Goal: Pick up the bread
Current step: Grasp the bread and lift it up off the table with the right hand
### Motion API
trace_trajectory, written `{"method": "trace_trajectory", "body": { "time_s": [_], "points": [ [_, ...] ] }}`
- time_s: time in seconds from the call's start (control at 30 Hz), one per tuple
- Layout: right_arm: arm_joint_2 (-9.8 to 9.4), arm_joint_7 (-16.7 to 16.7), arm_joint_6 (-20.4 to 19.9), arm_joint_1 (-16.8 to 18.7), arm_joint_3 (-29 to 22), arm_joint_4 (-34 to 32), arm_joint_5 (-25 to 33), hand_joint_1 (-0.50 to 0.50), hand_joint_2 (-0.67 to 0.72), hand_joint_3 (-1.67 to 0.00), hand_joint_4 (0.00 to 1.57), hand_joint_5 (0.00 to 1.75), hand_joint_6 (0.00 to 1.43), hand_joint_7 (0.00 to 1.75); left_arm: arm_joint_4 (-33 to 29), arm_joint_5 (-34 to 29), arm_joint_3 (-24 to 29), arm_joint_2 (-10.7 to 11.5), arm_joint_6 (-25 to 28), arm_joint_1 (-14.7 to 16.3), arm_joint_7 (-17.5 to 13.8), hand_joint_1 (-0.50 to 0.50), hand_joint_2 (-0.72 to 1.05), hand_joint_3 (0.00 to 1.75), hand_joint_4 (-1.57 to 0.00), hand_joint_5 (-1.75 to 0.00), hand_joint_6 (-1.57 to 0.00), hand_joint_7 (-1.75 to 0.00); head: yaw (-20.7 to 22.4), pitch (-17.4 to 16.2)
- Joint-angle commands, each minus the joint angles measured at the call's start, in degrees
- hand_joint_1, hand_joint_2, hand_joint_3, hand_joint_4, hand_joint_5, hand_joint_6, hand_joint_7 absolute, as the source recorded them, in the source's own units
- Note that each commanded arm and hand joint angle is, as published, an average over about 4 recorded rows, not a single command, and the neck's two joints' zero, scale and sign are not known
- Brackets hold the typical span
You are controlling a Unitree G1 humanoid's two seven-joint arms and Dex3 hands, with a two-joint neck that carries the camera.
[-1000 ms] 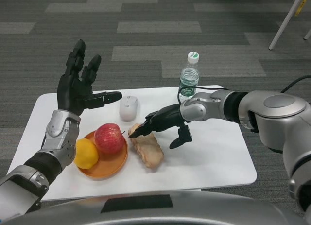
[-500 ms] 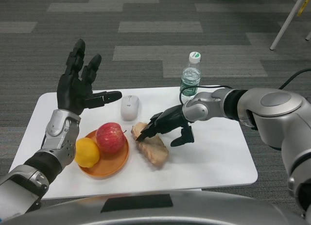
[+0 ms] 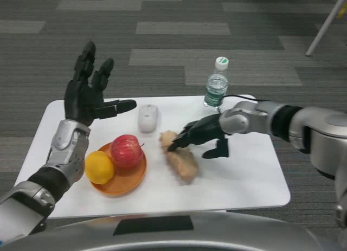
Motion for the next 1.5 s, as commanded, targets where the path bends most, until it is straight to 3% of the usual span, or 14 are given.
{"method": "trace_trajectory", "body": {
  "time_s": [0.03, 0.1, 0.33, 0.47, 0.67, 0.87, 1.13, 1.5],
  "points": [
    [-4.80, 4.5, 4.7, 9.3, -14.4, -4.0, -8.5, -0.43, -0.41, -1.51, 0.00, 0.29, 0.26, 0.28, -0.1, 0.0, 0.1, 0.6, -0.1, 0.1, -0.1, 0.50, 0.43, 0.04, 0.00, -0.33, 0.00, 0.00, -0.2, 0.1],
    [-5.86, 5.2, 5.5, 11.7, -18.2, -6.0, -9.9, -0.44, -0.41, -1.51, 0.00, 0.27, 0.28, 0.28, -0.1, 0.0, 0.1, 0.7, -0.1, 0.1, -0.1, 0.50, 0.43, 0.07, 0.00, -0.33, 0.00, 0.00, -0.3, 0.1],
    [-9.57, 6.6, 7.8, 16.7, -23.1, -11.7, -10.9, -0.43, -0.41, -1.51, 0.00, 0.19, 0.29, 0.28, -0.1, 0.0, 0.1, 0.7, -0.1, 0.0, -0.1, 0.50, 0.43, 0.04, 0.00, -0.41, 0.00, 0.00, -0.3, 0.2],
    [-10.71, 6.7, 8.9, 20.7, -28.0, -14.5, -11.0, -0.45, -0.41, -1.51, 0.00, 0.19, 0.29, 0.28, -0.1, 0.0, 0.1, 0.7, -0.1, 0.0, -0.1, 0.50, 0.43, 0.00, 0.00, -0.41, 0.00, 0.00, -0.6, 0.2],
    [-10.69, 6.5, 9.3, 23.5, -30.6, -17.1, -11.0, -0.43, -0.41, -1.51, 0.00, 0.19, 0.34, 0.28, -0.1, 0.0, 0.0, 0.7, -0.2, 0.0, -0.1, 0.50, 0.43, 0.04, 0.00, -0.33, 0.00, 0.00, -1.2, 0.3],
    [-10.40, 5.3, 9.3, 23.9, -30.7, -18.4, -10.5, -0.44, -0.41, -1.51, 0.00, 0.19, 0.34, 0.33, -0.1, 0.0, 0.1, 0.7, -0.2, 0.0, -0.1, 0.50, 0.45, 0.09, 0.00, -0.38, 0.00, 0.00, -1.3, 0.3],
    [-10.27, 3.2, 9.4, 25.1, -33.0, -21.3, -9.0, -0.45, -0.41, -1.43, 0.00, 0.15, 0.36, 0.35, -0.3, 0.0, 0.5, 0.7, -0.2, 0.3, -0.1, 0.50, 0.43, 0.02, 0.00, -0.36, 0.00, 0.00, -1.0, 0.6],
    [-8.84, 0.9, 10.6, 32.9, -42.8, -26.5, -7.4, -0.43, -0.41, -1.43, 0.00, 0.10, 0.37, 0.33, -0.8, 0.0, 1.3, 0.7, -0.3, 1.1, -0.1, 0.50, 0.45, 0.09, 0.00, -0.38, 0.00, 0.00, -1.7, 1.5]
  ]
}}
